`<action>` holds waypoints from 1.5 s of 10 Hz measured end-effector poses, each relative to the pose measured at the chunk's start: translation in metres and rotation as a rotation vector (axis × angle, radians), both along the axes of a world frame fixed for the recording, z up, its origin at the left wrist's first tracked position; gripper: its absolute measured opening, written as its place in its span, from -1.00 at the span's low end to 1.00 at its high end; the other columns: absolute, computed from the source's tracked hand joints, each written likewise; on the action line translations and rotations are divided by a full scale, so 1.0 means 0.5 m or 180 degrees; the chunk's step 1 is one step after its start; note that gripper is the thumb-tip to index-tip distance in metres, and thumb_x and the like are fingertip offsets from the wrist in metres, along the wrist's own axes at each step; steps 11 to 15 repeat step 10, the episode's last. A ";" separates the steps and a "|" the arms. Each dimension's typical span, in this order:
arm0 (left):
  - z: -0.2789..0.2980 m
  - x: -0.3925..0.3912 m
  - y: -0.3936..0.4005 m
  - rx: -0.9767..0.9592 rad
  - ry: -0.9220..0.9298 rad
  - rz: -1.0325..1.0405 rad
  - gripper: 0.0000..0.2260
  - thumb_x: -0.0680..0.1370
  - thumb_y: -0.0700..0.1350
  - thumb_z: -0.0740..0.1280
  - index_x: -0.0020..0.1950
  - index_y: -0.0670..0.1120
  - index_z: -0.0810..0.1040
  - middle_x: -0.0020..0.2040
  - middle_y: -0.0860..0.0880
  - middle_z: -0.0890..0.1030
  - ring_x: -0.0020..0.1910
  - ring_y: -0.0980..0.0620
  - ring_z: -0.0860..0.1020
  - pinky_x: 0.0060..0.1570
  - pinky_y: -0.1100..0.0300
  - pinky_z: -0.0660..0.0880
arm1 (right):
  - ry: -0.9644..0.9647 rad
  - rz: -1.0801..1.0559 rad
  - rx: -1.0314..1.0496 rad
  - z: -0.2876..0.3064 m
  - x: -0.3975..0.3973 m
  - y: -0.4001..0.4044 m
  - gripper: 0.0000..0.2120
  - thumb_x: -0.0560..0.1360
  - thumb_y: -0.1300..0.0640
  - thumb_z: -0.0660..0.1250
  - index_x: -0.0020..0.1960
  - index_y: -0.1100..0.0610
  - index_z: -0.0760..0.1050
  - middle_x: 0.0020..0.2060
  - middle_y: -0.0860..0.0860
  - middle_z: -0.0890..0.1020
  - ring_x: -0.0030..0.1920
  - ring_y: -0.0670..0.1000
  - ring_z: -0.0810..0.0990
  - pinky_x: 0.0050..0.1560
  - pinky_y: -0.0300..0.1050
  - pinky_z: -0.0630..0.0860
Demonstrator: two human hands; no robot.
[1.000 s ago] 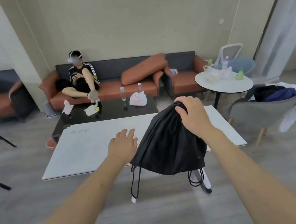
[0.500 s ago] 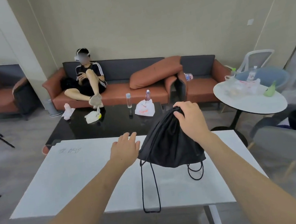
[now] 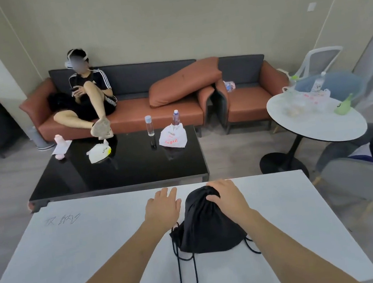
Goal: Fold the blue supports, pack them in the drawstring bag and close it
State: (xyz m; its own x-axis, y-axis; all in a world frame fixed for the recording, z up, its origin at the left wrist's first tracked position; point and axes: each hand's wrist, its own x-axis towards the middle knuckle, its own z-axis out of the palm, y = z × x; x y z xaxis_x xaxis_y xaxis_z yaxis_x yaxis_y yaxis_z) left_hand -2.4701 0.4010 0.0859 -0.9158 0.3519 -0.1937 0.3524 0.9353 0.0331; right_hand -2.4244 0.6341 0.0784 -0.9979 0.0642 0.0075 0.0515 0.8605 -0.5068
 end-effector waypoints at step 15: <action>0.021 0.096 -0.012 0.0013 0.0178 -0.0196 -0.54 0.74 0.10 0.00 0.63 0.01 0.17 0.56 -0.08 0.34 0.48 -0.11 0.39 0.38 -0.04 0.41 | -0.0312 -0.0063 0.0536 0.000 0.123 0.006 -0.56 0.65 -0.06 0.27 0.50 0.00 0.39 0.43 0.00 0.49 0.41 0.09 0.41 0.40 0.04 0.41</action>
